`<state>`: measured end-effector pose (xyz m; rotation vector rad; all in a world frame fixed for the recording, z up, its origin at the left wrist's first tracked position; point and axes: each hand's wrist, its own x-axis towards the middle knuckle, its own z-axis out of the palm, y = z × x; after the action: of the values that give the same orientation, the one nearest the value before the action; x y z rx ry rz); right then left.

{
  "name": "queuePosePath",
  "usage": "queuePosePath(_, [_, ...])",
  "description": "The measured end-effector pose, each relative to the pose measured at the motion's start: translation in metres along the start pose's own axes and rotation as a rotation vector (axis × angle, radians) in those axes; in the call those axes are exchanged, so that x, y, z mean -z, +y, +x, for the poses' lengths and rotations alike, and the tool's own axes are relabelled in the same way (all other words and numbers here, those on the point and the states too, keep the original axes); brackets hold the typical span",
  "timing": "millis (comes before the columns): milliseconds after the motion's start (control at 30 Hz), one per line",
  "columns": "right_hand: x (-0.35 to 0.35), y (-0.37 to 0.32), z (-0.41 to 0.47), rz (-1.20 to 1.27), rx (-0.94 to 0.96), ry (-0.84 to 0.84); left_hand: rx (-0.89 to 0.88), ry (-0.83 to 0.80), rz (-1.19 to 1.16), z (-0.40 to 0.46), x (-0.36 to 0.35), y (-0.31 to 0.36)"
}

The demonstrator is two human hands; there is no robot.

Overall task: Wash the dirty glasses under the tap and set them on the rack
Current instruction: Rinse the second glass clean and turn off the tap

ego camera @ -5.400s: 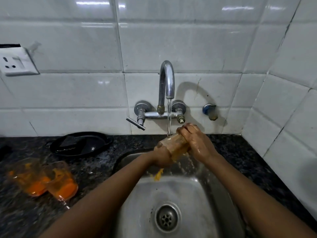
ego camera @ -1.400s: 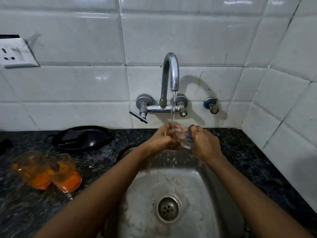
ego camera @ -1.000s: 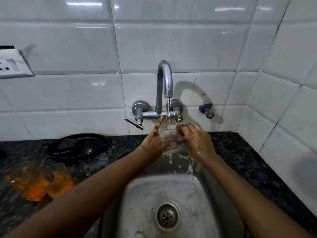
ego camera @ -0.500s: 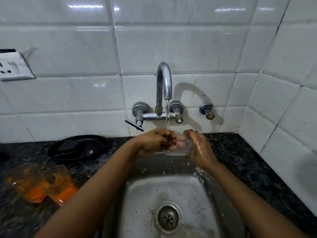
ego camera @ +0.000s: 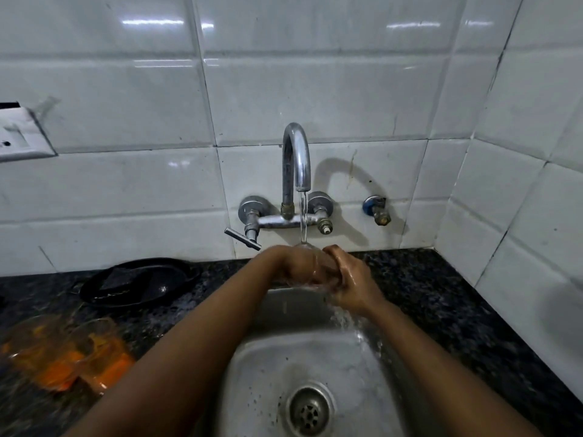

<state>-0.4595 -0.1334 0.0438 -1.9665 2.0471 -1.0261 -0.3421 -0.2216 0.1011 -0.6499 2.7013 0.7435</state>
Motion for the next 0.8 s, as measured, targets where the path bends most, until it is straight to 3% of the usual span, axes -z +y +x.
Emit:
queuePosePath(133, [0.003,-0.008,0.000,-0.151,0.051,-0.080,0.042,0.013,-0.457,-0.014,0.006,-0.012])
queuePosePath(333, [0.007,-0.002,-0.002,-0.139,0.000,-0.107,-0.017,0.008,-0.140,-0.020,0.013,-0.017])
queuePosePath(433, [0.011,0.006,-0.010,-0.187,-0.153,-0.123,-0.073,0.076,-0.481,-0.028,0.013,-0.018])
queuePosePath(500, [0.007,0.002,-0.014,-0.179,-0.217,-0.109,-0.058,0.313,-0.688,-0.027,0.002,-0.009])
queuePosePath(667, [-0.019,-0.044,-0.017,-0.243,-0.269,-0.036,0.216,1.095,-0.531,0.001,-0.032,0.013])
queuePosePath(733, [-0.022,-0.051,-0.020,-0.291,-0.179,-0.073,0.276,1.188,-0.592,0.000,-0.030,0.007])
queuePosePath(800, [-0.008,-0.049,-0.019,-0.077,-0.140,-0.146,0.168,1.161,-0.800,-0.006,-0.030,0.001])
